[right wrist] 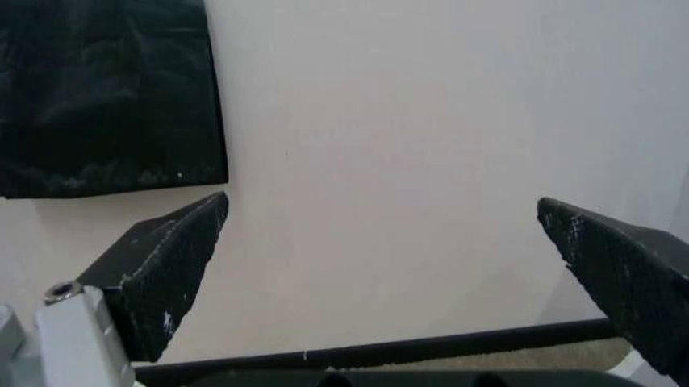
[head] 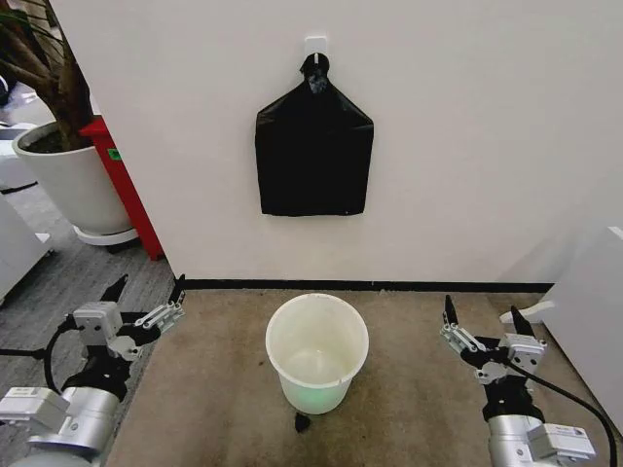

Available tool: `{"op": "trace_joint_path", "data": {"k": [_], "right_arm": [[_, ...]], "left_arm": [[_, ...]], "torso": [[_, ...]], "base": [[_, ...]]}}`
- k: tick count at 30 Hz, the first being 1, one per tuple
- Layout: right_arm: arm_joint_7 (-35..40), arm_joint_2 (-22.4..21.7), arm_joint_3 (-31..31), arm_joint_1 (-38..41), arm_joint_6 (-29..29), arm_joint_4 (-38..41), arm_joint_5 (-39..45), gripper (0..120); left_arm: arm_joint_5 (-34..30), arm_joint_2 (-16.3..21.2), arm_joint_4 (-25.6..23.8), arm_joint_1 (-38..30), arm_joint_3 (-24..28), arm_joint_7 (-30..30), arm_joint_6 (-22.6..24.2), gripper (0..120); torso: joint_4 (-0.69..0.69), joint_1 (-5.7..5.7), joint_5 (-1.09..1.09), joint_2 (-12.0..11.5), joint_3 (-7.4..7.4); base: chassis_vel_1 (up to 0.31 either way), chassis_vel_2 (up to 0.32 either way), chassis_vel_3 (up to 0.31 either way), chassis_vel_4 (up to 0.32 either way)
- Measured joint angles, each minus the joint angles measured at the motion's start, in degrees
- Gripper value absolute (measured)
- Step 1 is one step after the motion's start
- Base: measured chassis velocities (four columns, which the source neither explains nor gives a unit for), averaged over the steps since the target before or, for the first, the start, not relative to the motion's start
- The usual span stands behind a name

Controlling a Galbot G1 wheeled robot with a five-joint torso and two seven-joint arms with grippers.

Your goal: Place the garbage bag over the trash bin.

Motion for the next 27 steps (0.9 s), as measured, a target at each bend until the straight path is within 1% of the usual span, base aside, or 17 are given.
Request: {"op": "trace_joint_path", "data": {"k": [1, 2, 6, 7, 12, 17, 22, 24, 25, 26, 27], "right_arm": [[0.00, 0.00, 0.00, 0.00, 0.00, 0.00, 0.00, 100], [0.13, -0.35, -0.04, 0.06, -0.26, 0.08, 0.80, 100], [1.12, -4.61, -0.94, 1.57, -3.22, -1.19, 7.88, 100], [1.12, -4.61, -0.94, 1.57, -3.22, -1.19, 7.88, 100], [2.53, -10.50, -2.22, 3.71, -7.40, -3.14, 17.87, 100], [2.85, -11.75, -2.51, 4.17, -8.36, -3.59, 20.01, 100], [3.11, -12.26, -2.64, 4.71, -8.48, -3.99, 20.63, 100], [3.90, -13.68, -3.05, 6.26, -8.61, -5.30, 22.15, 100], [4.98, -15.61, -3.51, 8.36, -8.80, -7.15, 23.92, 100], [5.99, -17.39, -3.82, 10.82, -8.91, -8.74, 25.47, 100], [6.20, -17.76, -3.92, 11.37, -8.92, -9.10, 25.79, 100]], "left_arm": [[0.00, 0.00, 0.00, 0.00, 0.00, 0.00, 0.00, 100], [0.00, 0.33, 0.09, 0.01, 0.21, -0.03, -0.98, 100], [-0.20, 1.16, 0.43, 0.33, 0.43, -0.32, -3.28, 100], [-0.20, 1.16, 0.43, 0.33, 0.43, -0.32, -3.28, 100], [-0.48, 0.98, 0.41, 1.35, 0.34, -0.57, -3.74, 100], [-0.48, 0.58, 0.41, 1.62, 0.34, -0.58, -3.74, 100], [-0.75, 1.13, 0.72, 1.33, 0.00, -0.58, -3.51, 100], [-0.85, 1.42, 0.92, 1.17, -0.04, -0.59, -3.15, 100], [-0.88, 1.58, 1.06, 1.04, -0.02, -0.59, -2.94, 100], [-0.89, 1.76, 1.23, 0.90, 0.07, -0.59, -2.67, 100], [-0.89, 1.87, 1.30, 0.78, 0.15, -0.59, -2.53, 100]], "torso": [[0.00, 0.00, 0.00, 0.00, 0.00], [-0.01, 0.00, 0.00, 0.00, 0.00], [0.00, 0.00, 0.01, 0.00, 0.01], [0.00, 0.00, 0.01, 0.00, 0.01], [0.00, 0.00, 0.02, 0.00, 0.01], [0.00, 0.00, 0.02, 0.00, 0.01], [-0.02, 0.00, 0.01, 0.00, 0.01], [-0.05, 0.00, 0.01, -0.01, 0.00], [-0.03, 0.00, 0.00, -0.01, 0.01], [0.04, 0.00, 0.06, -0.02, 0.01], [0.04, 0.00, 0.05, -0.02, 0.01]], "base": [[0.000, 0.000, 0.000, 0.000], [0.000, 0.000, 0.000, 0.000], [0.000, 0.000, 0.000, 0.000], [0.000, 0.000, 0.000, 0.000], [0.000, 0.000, 0.000, 0.000], [0.000, 0.000, 0.000, 0.000], [0.000, 0.000, 0.000, 0.000], [0.000, 0.000, 0.000, 0.000], [0.000, 0.000, 0.000, 0.000], [0.000, 0.000, 0.000, 0.000], [0.000, 0.000, 0.000, 0.000]]}}
